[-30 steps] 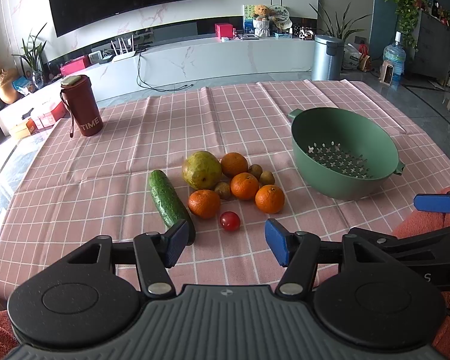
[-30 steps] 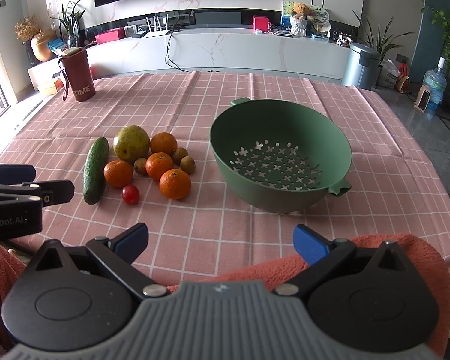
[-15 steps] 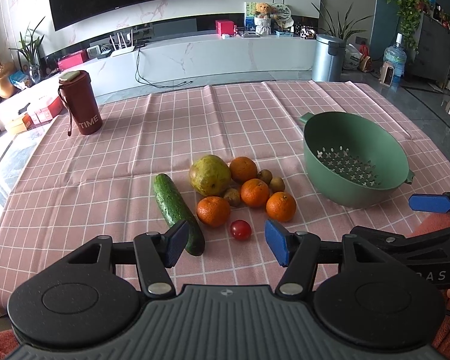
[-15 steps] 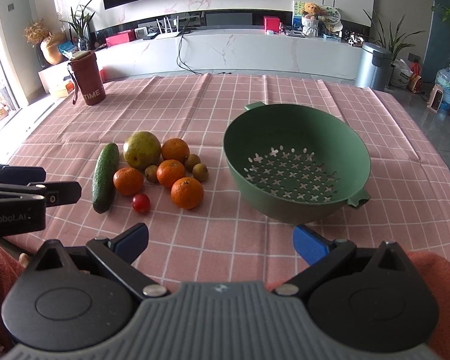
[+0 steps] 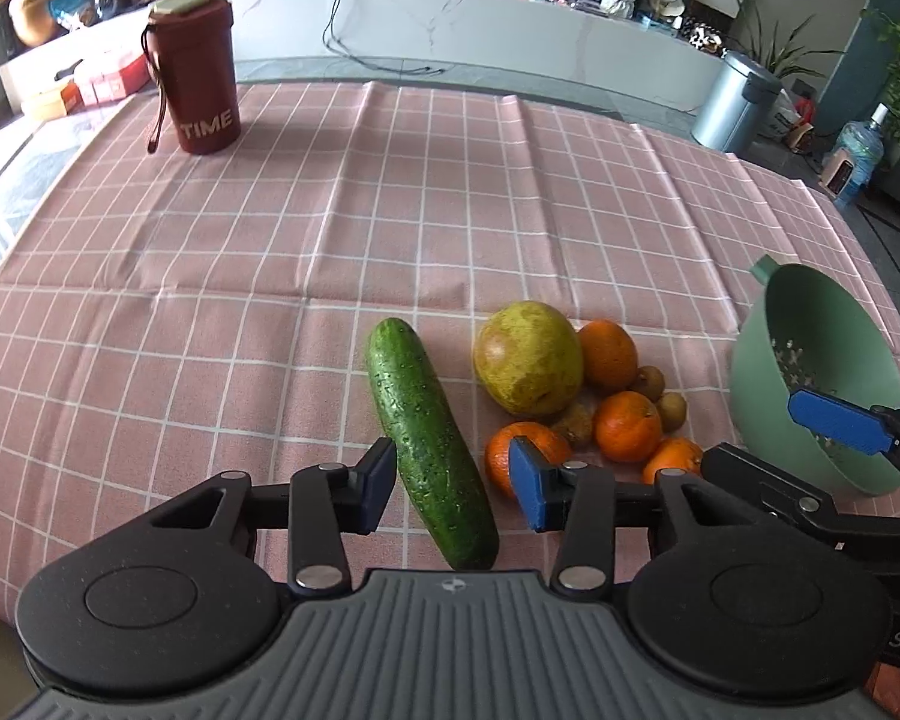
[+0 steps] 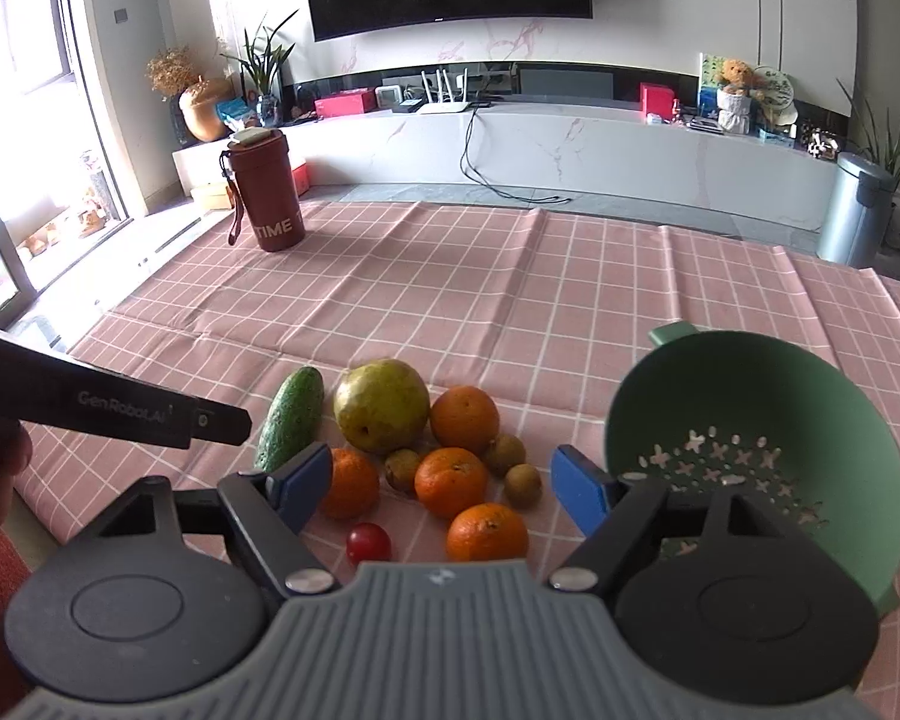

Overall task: Organize fruits
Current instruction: 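Grasp the green cucumber with the left tool while the right tool grasps the yellow-green pear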

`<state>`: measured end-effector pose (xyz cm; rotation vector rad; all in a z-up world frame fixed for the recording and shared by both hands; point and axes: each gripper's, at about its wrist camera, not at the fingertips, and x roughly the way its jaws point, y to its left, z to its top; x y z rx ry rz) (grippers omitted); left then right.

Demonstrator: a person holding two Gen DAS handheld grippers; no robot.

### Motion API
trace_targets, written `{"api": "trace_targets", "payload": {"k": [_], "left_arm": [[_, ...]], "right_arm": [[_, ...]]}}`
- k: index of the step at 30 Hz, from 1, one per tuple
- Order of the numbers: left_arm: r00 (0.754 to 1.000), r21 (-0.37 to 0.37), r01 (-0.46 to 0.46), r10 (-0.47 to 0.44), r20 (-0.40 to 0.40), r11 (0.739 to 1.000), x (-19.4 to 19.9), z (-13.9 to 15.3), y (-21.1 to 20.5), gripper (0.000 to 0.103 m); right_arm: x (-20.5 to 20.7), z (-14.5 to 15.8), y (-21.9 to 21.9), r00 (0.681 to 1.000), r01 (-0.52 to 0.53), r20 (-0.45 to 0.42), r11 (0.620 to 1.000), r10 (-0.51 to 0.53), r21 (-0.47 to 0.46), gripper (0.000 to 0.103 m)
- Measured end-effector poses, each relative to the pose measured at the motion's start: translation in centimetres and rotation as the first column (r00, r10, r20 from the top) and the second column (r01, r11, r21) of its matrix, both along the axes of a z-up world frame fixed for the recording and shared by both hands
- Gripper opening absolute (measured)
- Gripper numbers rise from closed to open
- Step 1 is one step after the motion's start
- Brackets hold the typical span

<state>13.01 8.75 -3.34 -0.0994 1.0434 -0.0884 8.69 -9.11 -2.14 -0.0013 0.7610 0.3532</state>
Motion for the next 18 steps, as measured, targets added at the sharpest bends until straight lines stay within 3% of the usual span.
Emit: {"api": "trace_targets", "payload": {"k": [4,11,18], "left_arm": [[0.997,-0.044,-0.05,0.048,-0.061,0.998,2.1,-2.2,1.5,0.051],[0.991,-0.105,-0.075,0.063,-0.115,0.992,3.7,-4.4,2.8,0.051],[0.987,-0.195,-0.092,0.064,-0.148,0.976,4.8,-5.6,3.8,0.05]], "right_arm": [[3.0,-1.4,2.1,0.998,-0.061,-0.032,0.998,0.061,-0.004,0.061],[6.3,-3.7,4.8,0.991,-0.126,-0.047,0.992,0.124,-0.028,0.061],[6.9,-5.4,6.6,0.985,-0.172,-0.017,0.98,0.171,-0.096,0.061]]}}
